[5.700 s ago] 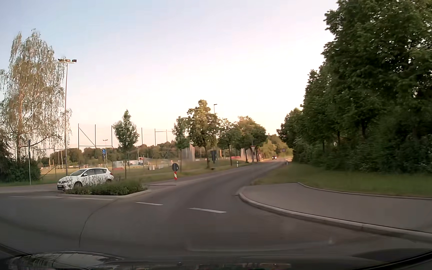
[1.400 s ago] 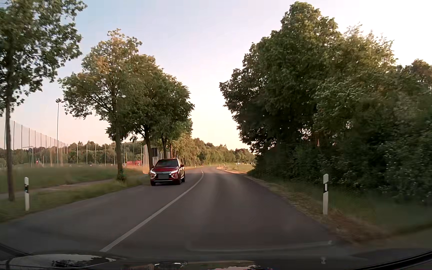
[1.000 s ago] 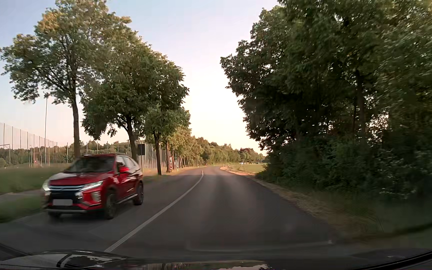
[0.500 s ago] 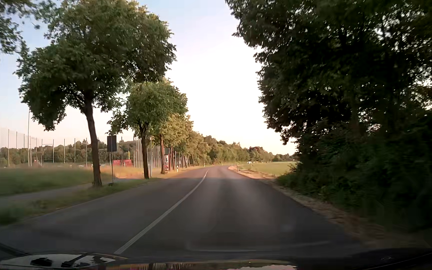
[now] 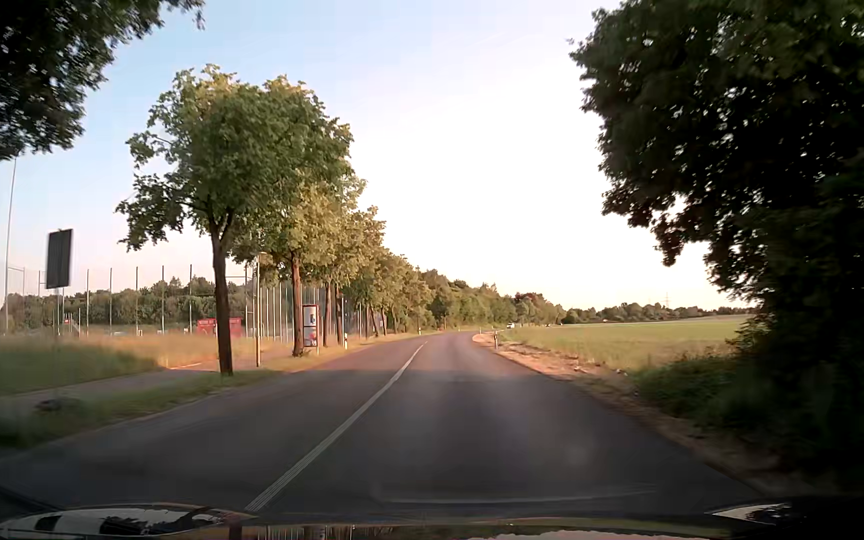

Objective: Follow the waypoints while adhering to traffic rules and regulations

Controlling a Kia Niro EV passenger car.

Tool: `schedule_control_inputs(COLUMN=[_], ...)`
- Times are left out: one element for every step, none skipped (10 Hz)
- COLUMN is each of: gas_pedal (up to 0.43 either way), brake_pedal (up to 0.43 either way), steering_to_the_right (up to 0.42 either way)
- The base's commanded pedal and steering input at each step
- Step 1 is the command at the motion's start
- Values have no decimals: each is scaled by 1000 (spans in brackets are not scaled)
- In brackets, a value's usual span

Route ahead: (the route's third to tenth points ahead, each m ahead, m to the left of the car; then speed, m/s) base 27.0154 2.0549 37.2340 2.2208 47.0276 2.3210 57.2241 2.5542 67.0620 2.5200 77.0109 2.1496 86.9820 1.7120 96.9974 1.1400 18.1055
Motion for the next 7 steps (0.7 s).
schedule_control_inputs(gas_pedal=[488,488,488,488,488,488,488], brake_pedal=[12,18,18,12,12,12,12], steering_to_the_right=[-8,-8,-9,-9,-9,-10,-9])
